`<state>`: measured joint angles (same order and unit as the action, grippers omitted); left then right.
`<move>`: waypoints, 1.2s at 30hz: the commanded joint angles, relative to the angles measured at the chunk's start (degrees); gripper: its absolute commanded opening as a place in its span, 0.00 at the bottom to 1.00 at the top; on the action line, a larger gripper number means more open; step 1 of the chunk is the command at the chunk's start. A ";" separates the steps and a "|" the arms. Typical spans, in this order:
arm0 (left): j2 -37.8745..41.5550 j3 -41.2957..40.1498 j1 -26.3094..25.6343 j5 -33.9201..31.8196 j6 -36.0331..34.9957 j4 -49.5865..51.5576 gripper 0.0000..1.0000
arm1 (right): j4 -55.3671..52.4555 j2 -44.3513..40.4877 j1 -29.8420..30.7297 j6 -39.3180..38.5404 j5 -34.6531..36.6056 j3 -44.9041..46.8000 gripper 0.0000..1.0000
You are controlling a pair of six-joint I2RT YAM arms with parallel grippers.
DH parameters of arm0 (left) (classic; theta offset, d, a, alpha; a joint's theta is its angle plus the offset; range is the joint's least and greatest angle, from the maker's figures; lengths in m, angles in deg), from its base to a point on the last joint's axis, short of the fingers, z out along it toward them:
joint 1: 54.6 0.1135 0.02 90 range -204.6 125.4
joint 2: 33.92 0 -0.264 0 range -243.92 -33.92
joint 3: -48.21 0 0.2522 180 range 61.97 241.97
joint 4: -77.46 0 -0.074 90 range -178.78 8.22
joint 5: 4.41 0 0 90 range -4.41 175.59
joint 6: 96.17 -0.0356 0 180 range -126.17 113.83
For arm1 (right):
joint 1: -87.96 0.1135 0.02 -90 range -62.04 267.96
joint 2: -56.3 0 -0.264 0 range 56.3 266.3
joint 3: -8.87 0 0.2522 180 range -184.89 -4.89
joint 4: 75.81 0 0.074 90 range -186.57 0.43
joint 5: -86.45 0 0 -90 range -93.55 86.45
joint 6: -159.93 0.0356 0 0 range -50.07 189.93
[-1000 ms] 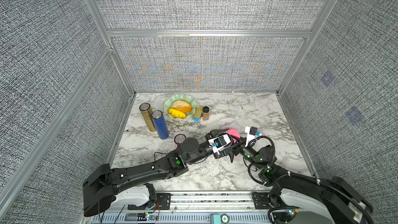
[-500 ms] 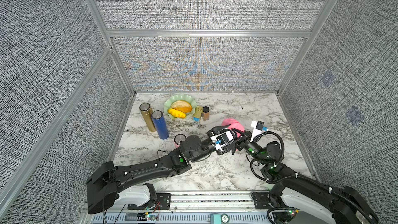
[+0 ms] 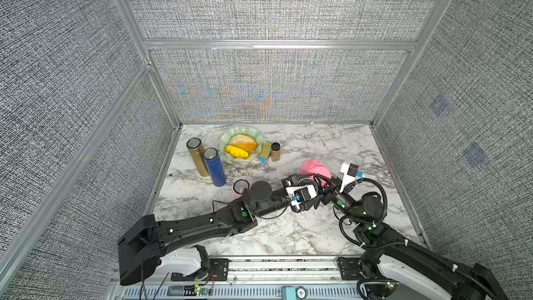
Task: Wipe the surface of the thermos
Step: Wipe the dirt from the surface of the thermos.
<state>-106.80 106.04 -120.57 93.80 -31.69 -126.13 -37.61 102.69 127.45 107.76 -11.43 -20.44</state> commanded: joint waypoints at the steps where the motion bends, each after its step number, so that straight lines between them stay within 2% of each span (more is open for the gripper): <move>1: 0.75 0.03 0.31 3.56 -1.84 -4.65 0.00 | 0.42 2.41 0.74 1.61 -4.60 1.57 0.00; 7: 1.95 -1.51 0.49 7.96 -3.89 -4.32 0.00 | 22.34 16.59 0.43 5.17 -3.45 10.38 0.00; 9: 2.21 -1.70 0.51 8.44 -4.57 -3.99 0.00 | 25.62 18.42 -0.96 6.42 -5.46 10.32 0.00; 11: 2.21 -1.71 0.51 9.19 -5.43 -3.29 0.00 | 23.96 16.91 -1.75 6.59 -7.35 8.20 0.00; 18: 3.92 -3.42 0.49 12.80 -8.11 -3.02 0.00 | 2.00 4.03 -1.41 0.58 -8.31 -0.05 0.00; 20: 4.09 -3.54 0.50 14.20 -8.34 -2.63 0.00 | 3.51 4.57 -1.41 0.24 -8.62 1.88 0.00; 26: 3.51 -3.03 0.55 15.74 -9.48 -0.84 0.00 | 20.61 13.39 -1.61 1.22 -8.46 11.44 0.00; 28: 3.28 -2.85 0.51 16.18 -9.98 -0.25 0.00 | 22.32 14.48 -2.22 1.38 -10.02 11.63 0.00; 31: 2.92 -2.38 0.50 16.65 -10.73 0.96 0.00 | 15.95 11.45 -2.53 0.38 -11.09 7.90 0.00; 36: 3.01 -1.91 0.50 17.89 -11.57 2.83 0.00 | -1.62 2.55 -2.38 -3.79 -12.15 -0.70 0.00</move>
<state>-103.87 103.38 -120.14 109.82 -41.33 -119.98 -30.28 107.70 124.89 106.58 -21.05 -18.26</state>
